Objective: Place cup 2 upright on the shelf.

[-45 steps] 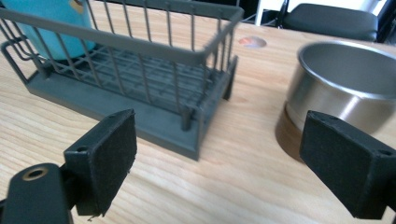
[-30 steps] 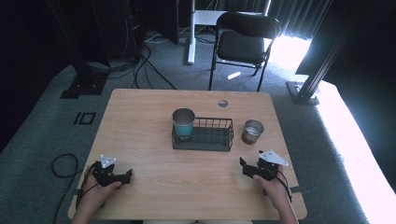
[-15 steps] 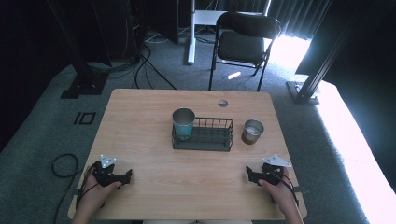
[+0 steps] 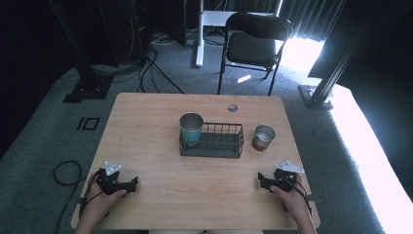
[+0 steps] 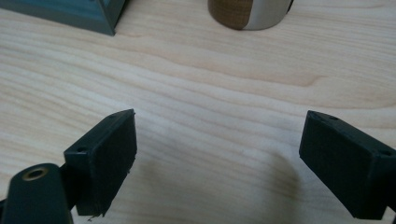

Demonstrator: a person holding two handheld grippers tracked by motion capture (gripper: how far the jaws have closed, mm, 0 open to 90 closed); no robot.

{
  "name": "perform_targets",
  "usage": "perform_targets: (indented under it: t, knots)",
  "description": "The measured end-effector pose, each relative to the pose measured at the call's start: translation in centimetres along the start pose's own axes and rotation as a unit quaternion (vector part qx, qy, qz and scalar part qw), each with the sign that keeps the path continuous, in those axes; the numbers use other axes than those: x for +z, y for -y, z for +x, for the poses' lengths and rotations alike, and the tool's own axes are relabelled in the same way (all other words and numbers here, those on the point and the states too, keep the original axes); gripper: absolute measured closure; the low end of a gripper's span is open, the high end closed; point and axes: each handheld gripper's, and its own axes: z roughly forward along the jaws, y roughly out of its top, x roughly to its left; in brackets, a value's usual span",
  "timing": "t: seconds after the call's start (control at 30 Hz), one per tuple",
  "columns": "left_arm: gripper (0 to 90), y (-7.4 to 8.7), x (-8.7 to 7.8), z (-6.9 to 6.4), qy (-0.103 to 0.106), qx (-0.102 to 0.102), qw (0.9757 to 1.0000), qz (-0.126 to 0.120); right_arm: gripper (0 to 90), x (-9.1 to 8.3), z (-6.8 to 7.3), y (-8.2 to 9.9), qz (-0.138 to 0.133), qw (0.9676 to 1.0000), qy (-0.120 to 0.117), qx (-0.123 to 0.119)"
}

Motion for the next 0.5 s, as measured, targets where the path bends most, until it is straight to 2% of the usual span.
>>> perform_targets:
  t: [0.27, 0.5]
  knots:
    - [1.0, 0.0, 0.0, 0.0, 0.000, 0.000, 1.0000, 0.000, 11.0, 0.4, -0.5, -0.9, -0.011, 0.9999, 0.010, 0.002]
    - [1.0, 0.0, 0.0, 0.0, 0.000, 0.000, 1.0000, 0.000, 11.0, 1.3, -0.6, -1.7, -0.035, 0.9993, 0.012, 0.006]
